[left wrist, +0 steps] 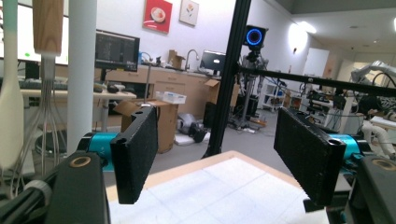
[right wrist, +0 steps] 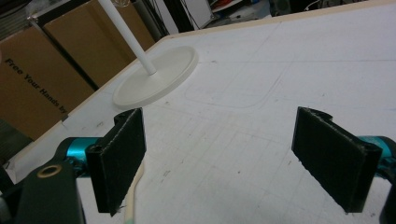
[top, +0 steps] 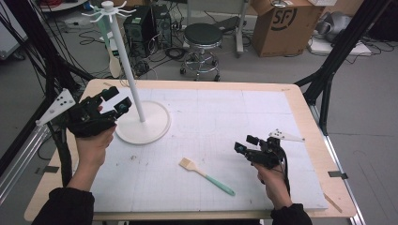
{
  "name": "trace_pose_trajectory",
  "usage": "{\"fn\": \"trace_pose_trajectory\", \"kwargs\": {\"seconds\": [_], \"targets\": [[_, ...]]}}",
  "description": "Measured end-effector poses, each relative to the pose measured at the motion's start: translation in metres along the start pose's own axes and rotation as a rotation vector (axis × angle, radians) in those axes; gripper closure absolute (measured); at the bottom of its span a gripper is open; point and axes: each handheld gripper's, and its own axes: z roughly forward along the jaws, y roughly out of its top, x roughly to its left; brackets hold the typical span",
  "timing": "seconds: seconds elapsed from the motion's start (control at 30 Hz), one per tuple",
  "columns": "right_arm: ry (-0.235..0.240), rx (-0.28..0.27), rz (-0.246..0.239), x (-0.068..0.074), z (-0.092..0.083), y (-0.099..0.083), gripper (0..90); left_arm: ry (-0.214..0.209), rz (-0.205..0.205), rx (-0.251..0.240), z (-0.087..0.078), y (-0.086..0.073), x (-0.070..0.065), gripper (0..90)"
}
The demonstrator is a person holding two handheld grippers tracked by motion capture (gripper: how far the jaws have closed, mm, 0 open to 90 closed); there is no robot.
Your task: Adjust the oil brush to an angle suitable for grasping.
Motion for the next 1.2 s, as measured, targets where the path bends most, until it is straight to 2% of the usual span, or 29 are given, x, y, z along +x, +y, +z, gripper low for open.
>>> {"fn": "trace_pose_trajectory", "kwargs": {"seconds": [0.23, 0.4, 0.57, 0.63, 0.87, 1.03, 1.1, 1.2], "targets": [[-0.001, 0.003, 0.001, 0.001, 0.000, 0.000, 17.0, 0.003, -0.026, 0.028, -0.010, -0.031, -0.004, 30.8], [-0.003, 0.008, -0.001, 0.001, 0.001, -0.001, 17.0, 0.005, -0.028, 0.065, -0.016, -0.050, -0.006, 28.8], [0.001, 0.005, -0.005, 0.002, 0.001, 0.000, 17.0, 0.011, -0.017, 0.073, -0.020, -0.059, -0.006, 25.7], [0.000, 0.005, -0.003, 0.002, 0.001, -0.001, 17.0, 0.016, -0.026, 0.082, -0.021, -0.063, -0.004, 20.8], [0.003, 0.007, -0.002, 0.003, 0.001, -0.001, 17.0, 0.037, -0.074, 0.112, -0.026, -0.076, -0.001, 20.0], [0.004, 0.007, -0.003, 0.004, 0.001, -0.001, 17.0, 0.048, -0.087, 0.158, -0.027, -0.086, 0.000, 19.0], [0.004, 0.006, -0.008, 0.004, 0.001, -0.001, 17.0, 0.043, -0.093, 0.157, -0.028, -0.089, -0.001, 19.0], [0.004, 0.007, -0.009, 0.004, 0.001, -0.001, 17.0, 0.038, -0.073, 0.176, -0.029, -0.092, -0.003, 19.0]]}}
